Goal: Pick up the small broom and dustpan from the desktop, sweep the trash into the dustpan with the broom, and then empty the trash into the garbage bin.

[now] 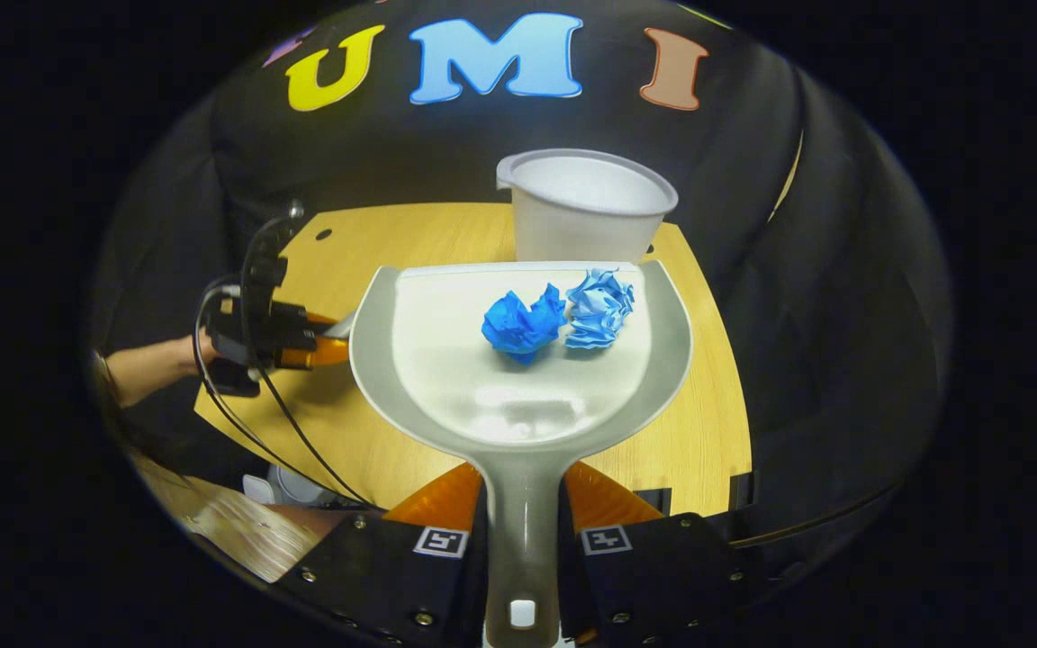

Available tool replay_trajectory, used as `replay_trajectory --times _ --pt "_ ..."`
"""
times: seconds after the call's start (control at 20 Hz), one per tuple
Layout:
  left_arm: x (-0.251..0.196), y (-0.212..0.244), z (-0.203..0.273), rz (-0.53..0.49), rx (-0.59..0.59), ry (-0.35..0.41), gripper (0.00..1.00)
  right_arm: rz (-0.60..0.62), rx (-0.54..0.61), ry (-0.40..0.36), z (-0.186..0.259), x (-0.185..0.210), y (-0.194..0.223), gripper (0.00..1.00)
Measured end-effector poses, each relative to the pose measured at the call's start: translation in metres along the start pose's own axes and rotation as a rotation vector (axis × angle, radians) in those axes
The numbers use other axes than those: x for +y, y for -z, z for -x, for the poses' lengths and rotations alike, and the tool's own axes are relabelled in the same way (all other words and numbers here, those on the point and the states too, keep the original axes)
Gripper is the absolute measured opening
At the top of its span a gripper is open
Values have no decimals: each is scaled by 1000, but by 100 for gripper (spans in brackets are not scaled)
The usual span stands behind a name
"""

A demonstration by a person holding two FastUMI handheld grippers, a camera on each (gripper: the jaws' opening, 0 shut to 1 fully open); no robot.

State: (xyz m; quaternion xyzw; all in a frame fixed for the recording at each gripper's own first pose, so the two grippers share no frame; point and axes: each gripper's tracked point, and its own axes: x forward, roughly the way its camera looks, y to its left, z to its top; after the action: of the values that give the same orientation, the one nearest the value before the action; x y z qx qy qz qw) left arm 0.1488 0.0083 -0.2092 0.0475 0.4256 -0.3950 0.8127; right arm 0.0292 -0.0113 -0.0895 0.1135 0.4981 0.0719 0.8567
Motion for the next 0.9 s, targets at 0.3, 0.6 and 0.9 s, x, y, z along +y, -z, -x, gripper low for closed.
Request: replay_trajectory --times 0.3,0.6,0.9 --pt "7 5 8 -1 -14 -13 51 -49 -47 -7 8 -23 -63 36" --pt "17 19 21 12 -9 -17 51 -110 -42 -56 -2 -32 -119 31" --pt "26 30 29 36 0 -36 51 -273 15 -230 -35 -10 -166 31"
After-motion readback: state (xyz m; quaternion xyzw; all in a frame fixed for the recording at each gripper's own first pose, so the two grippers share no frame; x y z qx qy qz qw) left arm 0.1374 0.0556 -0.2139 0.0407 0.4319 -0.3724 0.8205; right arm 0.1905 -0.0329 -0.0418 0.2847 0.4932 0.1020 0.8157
